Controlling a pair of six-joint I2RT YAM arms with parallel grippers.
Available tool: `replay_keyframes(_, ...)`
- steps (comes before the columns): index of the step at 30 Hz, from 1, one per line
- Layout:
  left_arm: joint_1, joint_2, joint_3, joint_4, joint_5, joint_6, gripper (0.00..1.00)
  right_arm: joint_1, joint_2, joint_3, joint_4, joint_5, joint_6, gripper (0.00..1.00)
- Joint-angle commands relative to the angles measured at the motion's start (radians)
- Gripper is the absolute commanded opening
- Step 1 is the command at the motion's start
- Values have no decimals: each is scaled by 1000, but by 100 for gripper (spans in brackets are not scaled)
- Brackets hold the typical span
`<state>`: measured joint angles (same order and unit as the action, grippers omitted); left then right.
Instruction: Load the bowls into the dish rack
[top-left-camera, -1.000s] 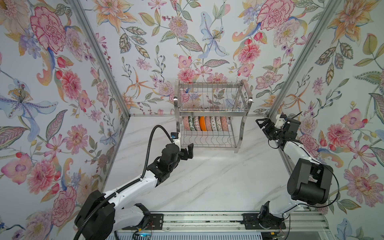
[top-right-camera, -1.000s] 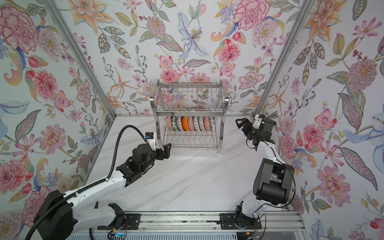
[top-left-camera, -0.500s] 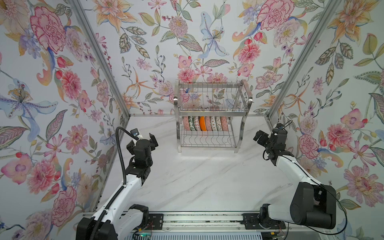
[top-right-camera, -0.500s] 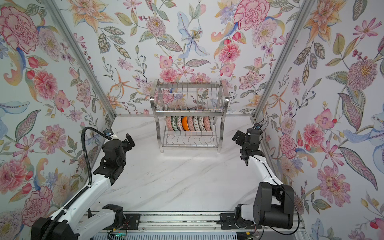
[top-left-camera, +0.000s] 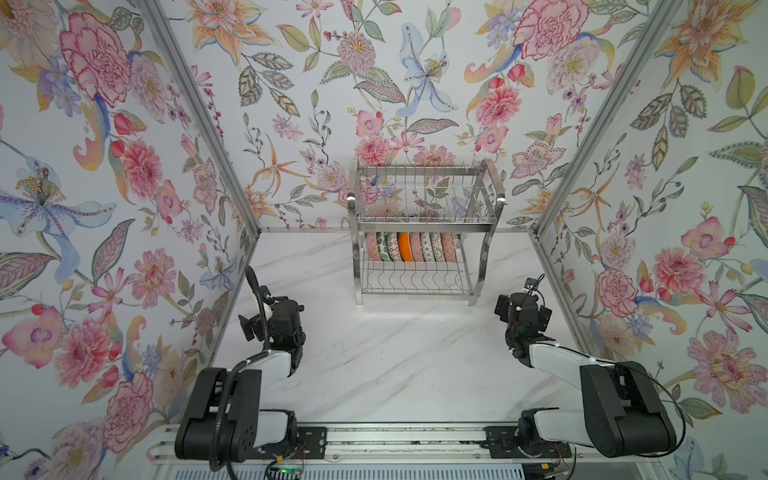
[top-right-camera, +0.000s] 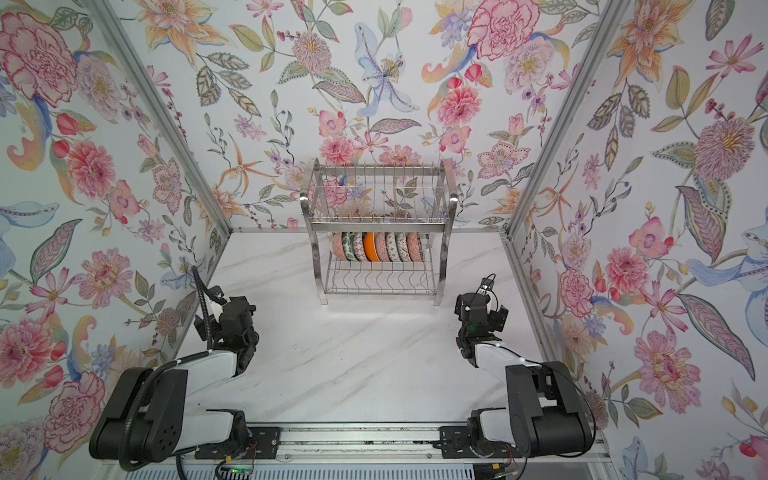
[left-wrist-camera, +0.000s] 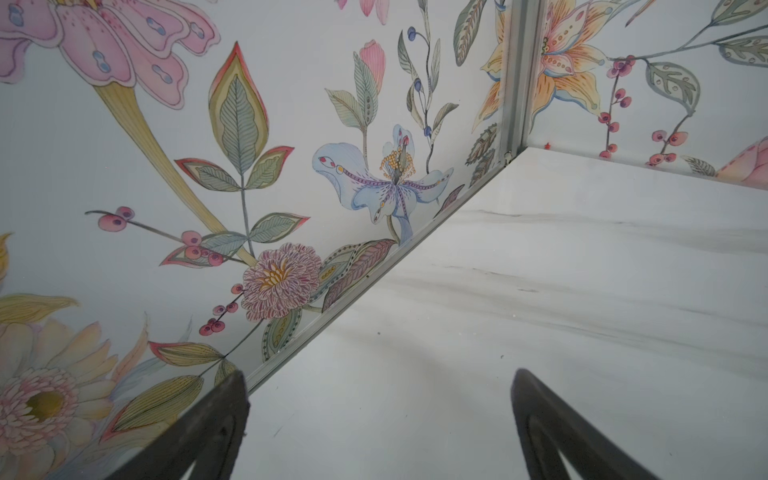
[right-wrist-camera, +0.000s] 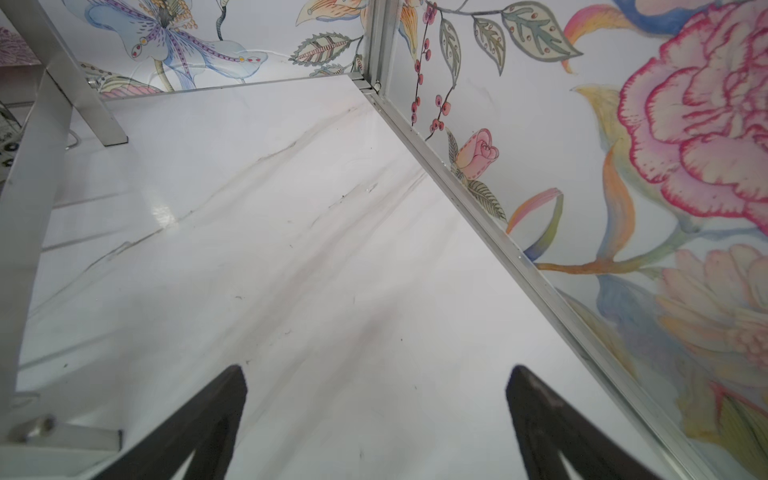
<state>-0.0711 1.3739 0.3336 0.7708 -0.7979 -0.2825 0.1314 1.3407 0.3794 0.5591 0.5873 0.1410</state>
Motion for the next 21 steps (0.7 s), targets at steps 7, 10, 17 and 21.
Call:
replay_keyframes(7,-57,142,9,359,113,187,99,14,14,-121,424,101,-71,99)
replay_keyframes(10,-56,128,-17,390,118,180,99,24,13,-127,431,118,-70,99)
replay_keyframes(17,-57,125,-38,429,161,202,99,14,-33,-116,308,143,18,99)
replay_keyframes(21,-58,124,-110,567,320,255,99,-6,-27,-144,387,115,-2,99)
